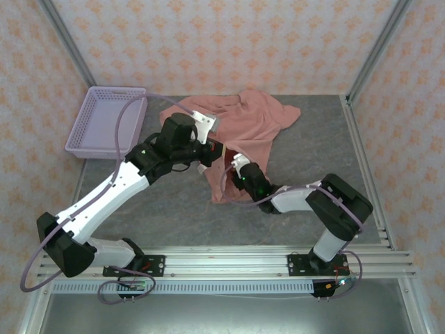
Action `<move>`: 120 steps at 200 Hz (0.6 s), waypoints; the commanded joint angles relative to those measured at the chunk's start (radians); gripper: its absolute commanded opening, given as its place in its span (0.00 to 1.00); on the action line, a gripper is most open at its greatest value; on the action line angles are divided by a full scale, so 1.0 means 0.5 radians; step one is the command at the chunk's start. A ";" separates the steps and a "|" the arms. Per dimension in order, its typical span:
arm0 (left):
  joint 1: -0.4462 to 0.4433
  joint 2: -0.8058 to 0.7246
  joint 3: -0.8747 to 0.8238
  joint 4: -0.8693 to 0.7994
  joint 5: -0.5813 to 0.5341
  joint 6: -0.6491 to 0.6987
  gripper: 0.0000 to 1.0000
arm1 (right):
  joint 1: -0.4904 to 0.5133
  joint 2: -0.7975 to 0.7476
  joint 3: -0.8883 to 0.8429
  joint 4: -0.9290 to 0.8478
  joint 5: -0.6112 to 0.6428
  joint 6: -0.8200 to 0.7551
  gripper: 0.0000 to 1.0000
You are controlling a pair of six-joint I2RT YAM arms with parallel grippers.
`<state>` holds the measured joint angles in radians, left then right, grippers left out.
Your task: Fold the inside-out t-shirt
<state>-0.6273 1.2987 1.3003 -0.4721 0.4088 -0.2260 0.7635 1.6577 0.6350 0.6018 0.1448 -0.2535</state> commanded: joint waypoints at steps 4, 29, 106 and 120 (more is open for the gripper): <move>0.012 -0.059 -0.015 -0.015 0.056 0.076 0.00 | -0.070 0.007 0.059 -0.063 -0.186 0.097 0.34; 0.006 -0.044 0.019 0.050 0.159 0.007 0.00 | -0.037 0.095 0.214 -0.239 -0.092 -0.005 0.34; -0.065 -0.043 0.153 -0.003 0.163 0.020 0.00 | -0.050 0.339 0.501 -0.348 0.066 0.070 0.34; -0.065 -0.058 0.142 -0.001 0.177 0.017 0.00 | -0.072 0.350 0.551 -0.405 0.081 0.142 0.34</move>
<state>-0.6548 1.2984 1.3514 -0.4736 0.4820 -0.2188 0.7475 1.8206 0.8650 0.4492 0.1608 -0.2562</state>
